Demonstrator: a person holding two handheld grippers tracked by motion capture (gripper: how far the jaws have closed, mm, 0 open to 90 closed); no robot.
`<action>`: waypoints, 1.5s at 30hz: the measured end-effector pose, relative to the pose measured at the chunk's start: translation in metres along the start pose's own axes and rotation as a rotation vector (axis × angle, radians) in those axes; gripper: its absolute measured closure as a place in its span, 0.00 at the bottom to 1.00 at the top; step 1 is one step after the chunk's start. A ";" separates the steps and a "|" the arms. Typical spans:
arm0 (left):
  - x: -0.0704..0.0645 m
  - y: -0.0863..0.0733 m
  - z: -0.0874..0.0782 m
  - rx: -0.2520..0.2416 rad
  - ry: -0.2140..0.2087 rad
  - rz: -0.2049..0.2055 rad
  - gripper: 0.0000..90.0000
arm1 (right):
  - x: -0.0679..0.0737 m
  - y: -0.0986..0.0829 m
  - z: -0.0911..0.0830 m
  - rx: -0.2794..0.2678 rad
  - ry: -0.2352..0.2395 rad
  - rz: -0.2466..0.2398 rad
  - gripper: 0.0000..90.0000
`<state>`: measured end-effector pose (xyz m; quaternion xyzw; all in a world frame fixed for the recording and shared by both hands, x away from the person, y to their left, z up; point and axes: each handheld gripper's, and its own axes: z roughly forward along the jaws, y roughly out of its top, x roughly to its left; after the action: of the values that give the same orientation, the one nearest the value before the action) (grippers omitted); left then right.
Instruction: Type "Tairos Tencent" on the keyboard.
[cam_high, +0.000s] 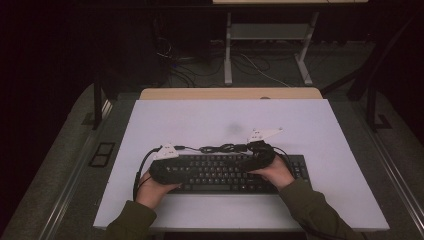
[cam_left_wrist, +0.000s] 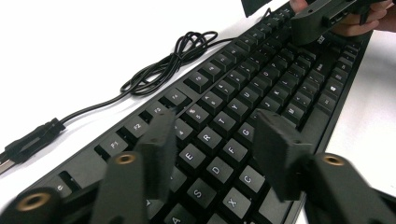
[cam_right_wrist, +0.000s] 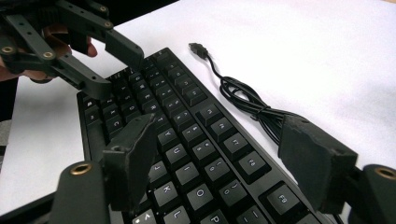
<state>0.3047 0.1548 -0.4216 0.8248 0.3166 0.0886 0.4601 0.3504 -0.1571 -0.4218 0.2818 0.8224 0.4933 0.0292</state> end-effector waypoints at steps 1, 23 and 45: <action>0.000 -0.001 -0.001 0.000 -0.001 0.002 0.50 | 0.000 0.000 0.000 0.002 -0.001 -0.002 0.32; 0.004 -0.006 -0.003 -0.012 0.019 -0.009 0.18 | 0.002 -0.005 0.003 0.083 0.020 -0.034 0.84; 0.006 -0.006 -0.005 -0.026 0.023 -0.011 0.17 | 0.004 -0.011 0.011 0.158 0.036 -0.075 0.99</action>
<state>0.3044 0.1644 -0.4244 0.8159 0.3254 0.0996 0.4674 0.3458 -0.1502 -0.4355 0.2433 0.8692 0.4303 0.0107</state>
